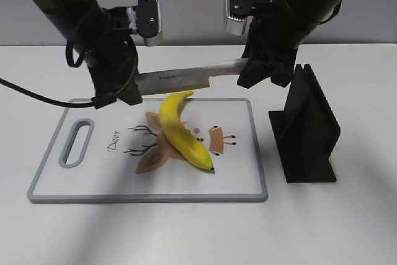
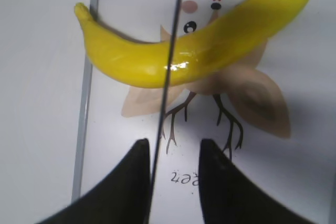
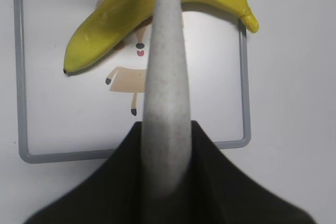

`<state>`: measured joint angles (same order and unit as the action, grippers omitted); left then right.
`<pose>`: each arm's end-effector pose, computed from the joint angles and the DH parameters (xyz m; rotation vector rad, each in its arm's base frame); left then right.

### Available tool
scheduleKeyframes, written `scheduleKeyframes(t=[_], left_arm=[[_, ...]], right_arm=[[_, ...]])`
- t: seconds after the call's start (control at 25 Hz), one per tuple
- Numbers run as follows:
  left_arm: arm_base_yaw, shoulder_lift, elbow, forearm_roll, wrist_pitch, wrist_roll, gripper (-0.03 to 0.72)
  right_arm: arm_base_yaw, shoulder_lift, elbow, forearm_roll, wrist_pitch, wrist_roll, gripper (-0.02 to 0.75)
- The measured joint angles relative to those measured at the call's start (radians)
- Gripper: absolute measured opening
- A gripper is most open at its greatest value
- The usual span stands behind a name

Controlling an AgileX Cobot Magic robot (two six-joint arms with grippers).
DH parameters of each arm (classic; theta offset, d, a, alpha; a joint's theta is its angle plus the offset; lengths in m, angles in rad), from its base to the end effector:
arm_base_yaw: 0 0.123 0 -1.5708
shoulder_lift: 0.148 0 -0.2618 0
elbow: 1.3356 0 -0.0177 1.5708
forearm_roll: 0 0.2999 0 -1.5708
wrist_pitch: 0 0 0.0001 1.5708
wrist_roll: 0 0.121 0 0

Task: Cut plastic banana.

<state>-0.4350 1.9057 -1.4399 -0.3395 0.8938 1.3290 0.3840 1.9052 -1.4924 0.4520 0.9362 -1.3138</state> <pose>0.3896 -0.2157 0.1498 1.9573 1.9203 -0.1914 0.4023 0.2085 0.1697 -1.8068 1.9715 0.3049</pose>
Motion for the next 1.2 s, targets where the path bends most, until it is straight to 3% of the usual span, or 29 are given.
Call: scheduleKeyframes(t=[0.16,0.28,0.64,0.8,1.2], left_arm=[[0.000,0.003,0.000,0.001,-0.004,0.000,0.158],[0.001,0.003,0.000,0.004,-0.005,0.000,0.070],[0.001,-0.001,0.000,0.007,-0.004,0.000,0.057],[0.001,-0.003,0.000,0.012,-0.004,0.000,0.000],[-0.001,0.014,0.000,-0.019,-0.017,0.000,-0.004]], right_arm=[[0.000,0.000,0.000,0.000,0.001,-0.003,0.179],[0.000,0.000,0.000,0.000,0.006,-0.005,0.179],[0.000,0.000,0.000,0.002,0.006,-0.006,0.179],[-0.001,0.011,-0.001,-0.007,-0.001,-0.009,0.179],[-0.033,0.080,-0.003,-0.028,-0.001,-0.022,0.179]])
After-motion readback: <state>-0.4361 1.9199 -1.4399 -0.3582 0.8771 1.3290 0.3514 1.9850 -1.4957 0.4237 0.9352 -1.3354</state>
